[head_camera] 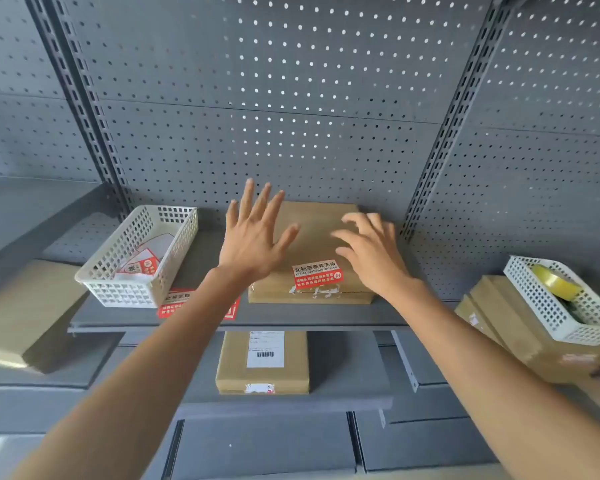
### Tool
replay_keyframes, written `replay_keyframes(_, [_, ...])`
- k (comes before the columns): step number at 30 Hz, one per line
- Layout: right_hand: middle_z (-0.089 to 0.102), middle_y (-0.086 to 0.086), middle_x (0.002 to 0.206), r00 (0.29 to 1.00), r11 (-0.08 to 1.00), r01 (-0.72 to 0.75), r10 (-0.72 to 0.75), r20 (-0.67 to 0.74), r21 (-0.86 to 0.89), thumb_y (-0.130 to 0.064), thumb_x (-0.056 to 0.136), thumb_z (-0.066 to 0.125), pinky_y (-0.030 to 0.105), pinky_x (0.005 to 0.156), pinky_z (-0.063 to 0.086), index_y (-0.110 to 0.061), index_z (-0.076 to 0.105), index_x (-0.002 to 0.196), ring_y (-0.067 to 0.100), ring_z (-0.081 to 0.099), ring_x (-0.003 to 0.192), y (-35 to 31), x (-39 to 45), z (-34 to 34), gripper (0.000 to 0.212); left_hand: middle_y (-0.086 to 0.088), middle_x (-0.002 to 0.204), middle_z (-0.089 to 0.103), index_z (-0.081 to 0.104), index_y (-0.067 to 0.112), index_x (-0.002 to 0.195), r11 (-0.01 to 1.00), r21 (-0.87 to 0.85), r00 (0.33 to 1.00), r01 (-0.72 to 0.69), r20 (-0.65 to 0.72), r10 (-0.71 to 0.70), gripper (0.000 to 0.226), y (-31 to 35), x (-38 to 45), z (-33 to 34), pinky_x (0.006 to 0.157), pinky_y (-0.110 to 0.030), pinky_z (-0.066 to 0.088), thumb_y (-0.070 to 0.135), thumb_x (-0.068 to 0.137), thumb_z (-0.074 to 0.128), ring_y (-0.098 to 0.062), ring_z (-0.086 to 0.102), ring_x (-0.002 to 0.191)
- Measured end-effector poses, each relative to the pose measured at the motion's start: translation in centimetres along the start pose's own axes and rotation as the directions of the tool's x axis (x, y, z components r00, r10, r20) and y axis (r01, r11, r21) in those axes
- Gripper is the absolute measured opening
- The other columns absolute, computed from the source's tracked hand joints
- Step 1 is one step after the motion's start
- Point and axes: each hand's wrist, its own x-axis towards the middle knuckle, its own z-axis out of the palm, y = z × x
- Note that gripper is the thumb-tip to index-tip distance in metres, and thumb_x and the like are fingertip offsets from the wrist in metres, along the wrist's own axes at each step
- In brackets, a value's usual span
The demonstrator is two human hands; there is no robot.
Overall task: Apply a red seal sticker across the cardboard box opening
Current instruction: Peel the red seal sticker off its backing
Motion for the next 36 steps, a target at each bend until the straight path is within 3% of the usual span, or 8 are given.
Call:
replay_keyframes(5, [0.063,0.0,0.11,0.999,0.997,0.013,-0.01,-0.039,0.071,-0.026,0.089,0.074,0.044,0.086,0.039,-0.018,0.078,0.106,0.027,0.049,0.104,-0.2,-1.1,1.3,0.019,-0.006,0.149,0.051,0.061,0.02,0.133,0.998,0.017,0.994,-0.06,-0.087,0.061,0.056,1.0,-2.5,2.6,0.115,-0.055,0.026,0.053,0.091,0.046,-0.032,0.029,0.15])
replay_keyframes(12, [0.067,-0.003,0.093,0.999,0.971,0.008,0.001,-0.04,0.24,-0.022,0.09,0.073,0.043,0.081,0.047,-0.016,0.079,0.096,0.02,0.048,0.092,0.0,-1.2,1.3,0.01,0.005,0.118,0.068,0.071,0.023,0.113,0.982,-0.014,0.97,-0.189,-0.157,0.184,0.032,2.8,-4.2,5.0,0.103,-0.049,0.034,0.043,0.09,0.06,-0.025,0.058,0.117])
replay_keyframes(18, [0.069,0.001,0.094,0.998,0.95,-0.059,0.063,-0.004,0.308,-0.023,0.094,0.068,0.037,0.081,0.046,-0.015,0.08,0.097,0.019,0.047,0.092,-0.2,-1.3,1.5,0.014,0.003,0.116,0.068,0.072,0.027,0.118,0.946,-0.06,0.934,-0.317,-0.193,0.301,0.028,3.8,-5.0,6.5,0.092,-0.046,0.043,0.03,0.095,0.057,-0.028,0.06,0.106])
replay_keyframes(29, [0.066,-0.007,0.091,0.982,0.895,-0.189,0.176,0.07,0.404,-0.019,0.091,0.071,0.033,0.084,0.044,-0.022,0.079,0.091,0.014,0.049,0.094,-0.2,-1.0,1.8,0.008,0.0,0.117,0.066,0.071,0.031,0.116,0.955,0.042,0.932,-0.294,-0.211,0.296,0.029,4.3,-5.5,7.2,0.092,-0.046,0.041,0.021,0.089,0.068,-0.031,0.062,0.102])
replay_keyframes(36, [0.063,-0.005,0.086,0.96,0.857,-0.262,0.187,0.208,0.444,-0.013,0.089,0.072,0.022,0.068,0.036,-0.018,0.078,0.089,-0.002,0.048,0.07,-0.1,0.1,0.8,0.008,0.0,0.117,0.066,0.071,0.031,0.113,0.96,0.043,0.934,-0.276,-0.225,0.279,0.028,4.5,-5.5,7.2,0.092,-0.046,0.042,0.022,0.087,0.067,-0.032,0.061,0.101])
